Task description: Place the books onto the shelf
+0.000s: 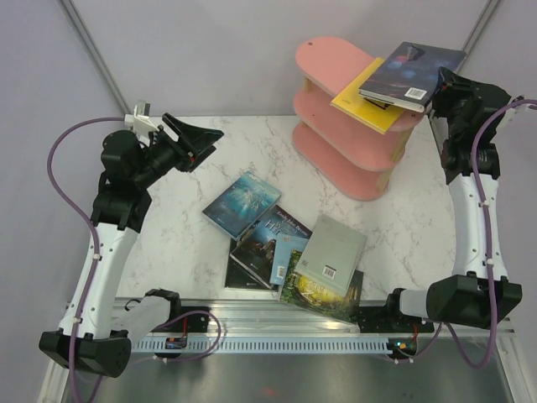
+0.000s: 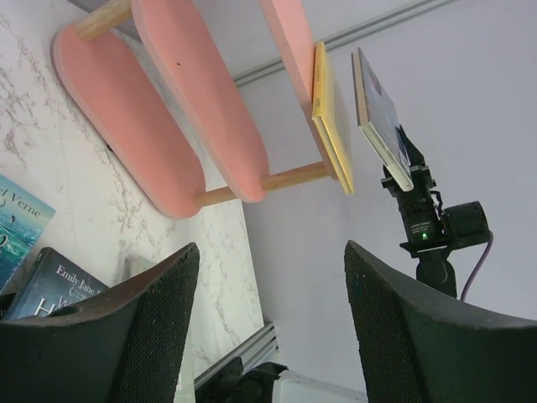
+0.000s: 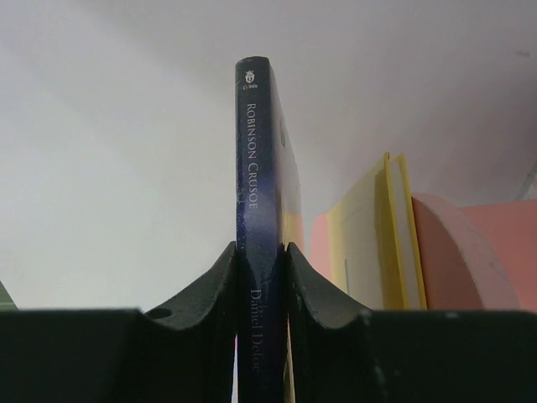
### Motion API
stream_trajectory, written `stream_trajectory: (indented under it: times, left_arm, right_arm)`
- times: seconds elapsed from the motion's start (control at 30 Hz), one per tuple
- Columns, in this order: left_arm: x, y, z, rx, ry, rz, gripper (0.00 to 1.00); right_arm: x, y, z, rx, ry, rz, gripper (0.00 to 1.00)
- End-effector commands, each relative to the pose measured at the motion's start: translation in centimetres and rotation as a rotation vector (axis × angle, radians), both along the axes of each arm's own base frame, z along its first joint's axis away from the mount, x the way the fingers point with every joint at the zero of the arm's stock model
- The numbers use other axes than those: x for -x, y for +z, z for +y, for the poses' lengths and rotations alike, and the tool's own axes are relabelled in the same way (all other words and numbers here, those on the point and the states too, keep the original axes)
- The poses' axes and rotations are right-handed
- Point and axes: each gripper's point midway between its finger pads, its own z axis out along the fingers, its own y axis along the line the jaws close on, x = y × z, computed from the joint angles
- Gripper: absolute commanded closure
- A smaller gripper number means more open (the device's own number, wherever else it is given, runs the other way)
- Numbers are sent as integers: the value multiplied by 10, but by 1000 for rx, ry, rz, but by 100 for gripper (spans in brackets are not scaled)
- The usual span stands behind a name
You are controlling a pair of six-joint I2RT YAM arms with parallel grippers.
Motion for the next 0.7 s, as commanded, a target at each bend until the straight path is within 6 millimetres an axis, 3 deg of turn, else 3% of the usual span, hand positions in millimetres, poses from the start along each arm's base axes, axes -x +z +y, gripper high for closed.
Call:
stream_trajectory:
  times: [0.0, 0.13, 0.3, 0.53, 0.67]
  left_arm:
    - [9, 4, -2, -26, -43, -49, 27]
    - [10, 0, -3, -30, -53, -44, 28]
    - [12, -2, -4, -35, -59, -45, 28]
    - [17, -5, -4, -40, -64, -44, 28]
    - [20, -5, -5, -44, -75, -50, 28]
  right_arm:
    - [32, 90, 12, -85, -18, -318, 100]
    - [23, 84, 26, -106, -9, -313, 100]
    - [16, 62, 39, -110, -11, -272, 100]
    - [10, 31, 29, -40, -75, -198, 100]
    - [12, 25, 31, 14, -67, -166, 100]
